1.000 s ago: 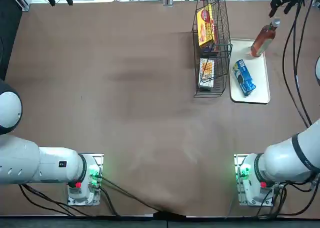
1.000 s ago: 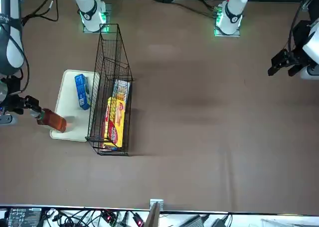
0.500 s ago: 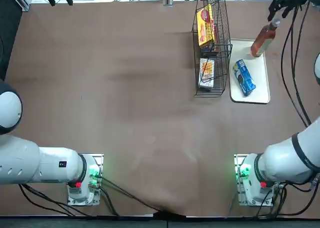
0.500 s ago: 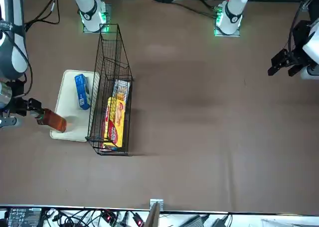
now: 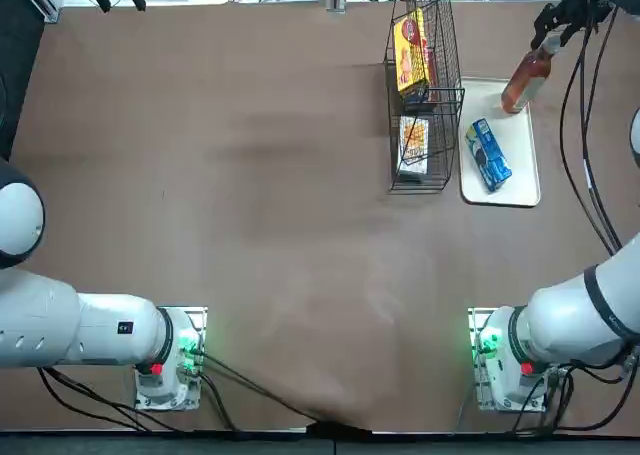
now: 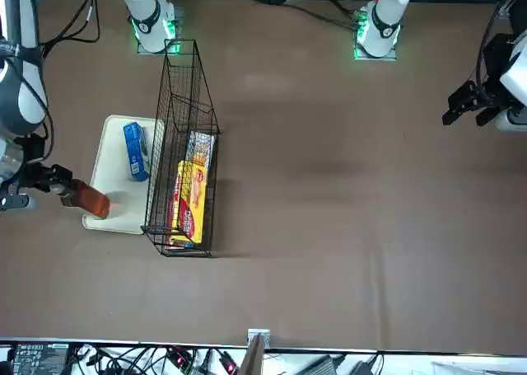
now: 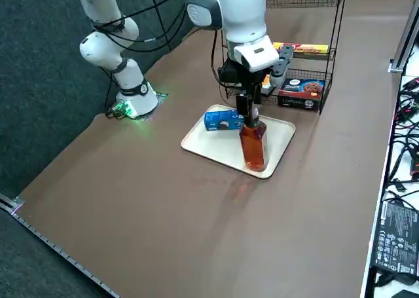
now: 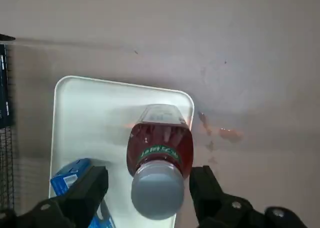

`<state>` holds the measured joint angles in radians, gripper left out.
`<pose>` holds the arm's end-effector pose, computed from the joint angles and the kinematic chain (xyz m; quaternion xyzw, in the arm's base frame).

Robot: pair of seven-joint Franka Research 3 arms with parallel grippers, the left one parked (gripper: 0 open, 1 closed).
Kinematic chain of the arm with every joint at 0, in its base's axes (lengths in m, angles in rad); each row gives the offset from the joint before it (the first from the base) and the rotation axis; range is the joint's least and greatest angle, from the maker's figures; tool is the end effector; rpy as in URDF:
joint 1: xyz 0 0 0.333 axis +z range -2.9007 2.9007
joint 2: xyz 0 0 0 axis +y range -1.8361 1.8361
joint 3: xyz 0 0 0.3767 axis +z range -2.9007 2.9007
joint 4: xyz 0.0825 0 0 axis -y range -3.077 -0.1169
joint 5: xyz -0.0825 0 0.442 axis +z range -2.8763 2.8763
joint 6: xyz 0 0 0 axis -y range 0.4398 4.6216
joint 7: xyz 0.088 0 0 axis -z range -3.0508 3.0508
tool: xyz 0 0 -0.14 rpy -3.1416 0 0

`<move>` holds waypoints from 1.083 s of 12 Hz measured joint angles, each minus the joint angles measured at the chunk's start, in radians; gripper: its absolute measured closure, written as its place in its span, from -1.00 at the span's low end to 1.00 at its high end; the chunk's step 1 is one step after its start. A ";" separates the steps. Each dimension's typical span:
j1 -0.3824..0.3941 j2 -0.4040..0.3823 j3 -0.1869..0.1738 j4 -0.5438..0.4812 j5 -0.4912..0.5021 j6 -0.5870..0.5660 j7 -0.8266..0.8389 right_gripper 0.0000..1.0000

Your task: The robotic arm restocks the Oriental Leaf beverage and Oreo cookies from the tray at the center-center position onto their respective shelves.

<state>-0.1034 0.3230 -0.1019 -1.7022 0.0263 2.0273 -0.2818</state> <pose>0.7059 -0.1384 0.4054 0.9994 0.0351 0.0008 0.0047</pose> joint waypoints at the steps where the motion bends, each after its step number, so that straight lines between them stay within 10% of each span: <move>1: -0.002 0.003 0.000 -0.003 0.003 0.009 0.000 -1.00; 11: -0.005 0.041 0.000 -0.015 0.010 0.041 0.033 -0.91; 13: -0.005 0.043 0.000 -0.016 0.010 0.041 0.034 -0.62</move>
<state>-0.1084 0.3660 -0.1018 -1.7179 0.0361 2.0686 -0.2479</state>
